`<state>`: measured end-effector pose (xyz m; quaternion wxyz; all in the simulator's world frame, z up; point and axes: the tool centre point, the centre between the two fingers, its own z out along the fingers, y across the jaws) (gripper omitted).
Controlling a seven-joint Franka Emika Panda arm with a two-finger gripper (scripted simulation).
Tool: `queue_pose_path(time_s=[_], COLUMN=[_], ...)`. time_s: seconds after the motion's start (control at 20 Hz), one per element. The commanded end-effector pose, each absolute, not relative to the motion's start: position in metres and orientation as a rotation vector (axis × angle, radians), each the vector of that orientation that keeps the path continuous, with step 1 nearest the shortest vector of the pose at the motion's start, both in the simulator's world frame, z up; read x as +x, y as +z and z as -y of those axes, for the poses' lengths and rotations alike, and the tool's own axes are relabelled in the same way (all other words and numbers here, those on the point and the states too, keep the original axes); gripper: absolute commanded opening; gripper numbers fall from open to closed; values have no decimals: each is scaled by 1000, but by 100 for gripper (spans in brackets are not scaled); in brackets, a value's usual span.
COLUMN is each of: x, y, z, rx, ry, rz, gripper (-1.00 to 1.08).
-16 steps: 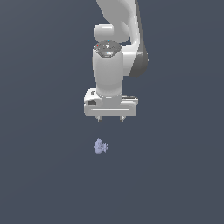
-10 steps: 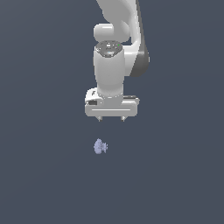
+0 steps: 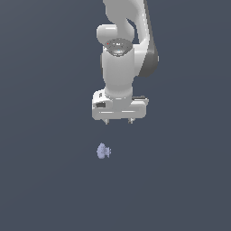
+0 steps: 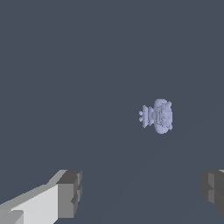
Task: Pick up the object and move it to a goal position.
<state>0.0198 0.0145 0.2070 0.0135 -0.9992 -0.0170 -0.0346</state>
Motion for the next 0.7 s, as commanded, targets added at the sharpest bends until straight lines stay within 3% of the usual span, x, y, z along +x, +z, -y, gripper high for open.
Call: queue_pose_path(time_s=[0.0, 0.65], x=[21, 51], y=[205, 154], z=[-12, 22], rx=[-3113, -3126], ry=[-105, -57], rz=[50, 52], gripper=[100, 100])
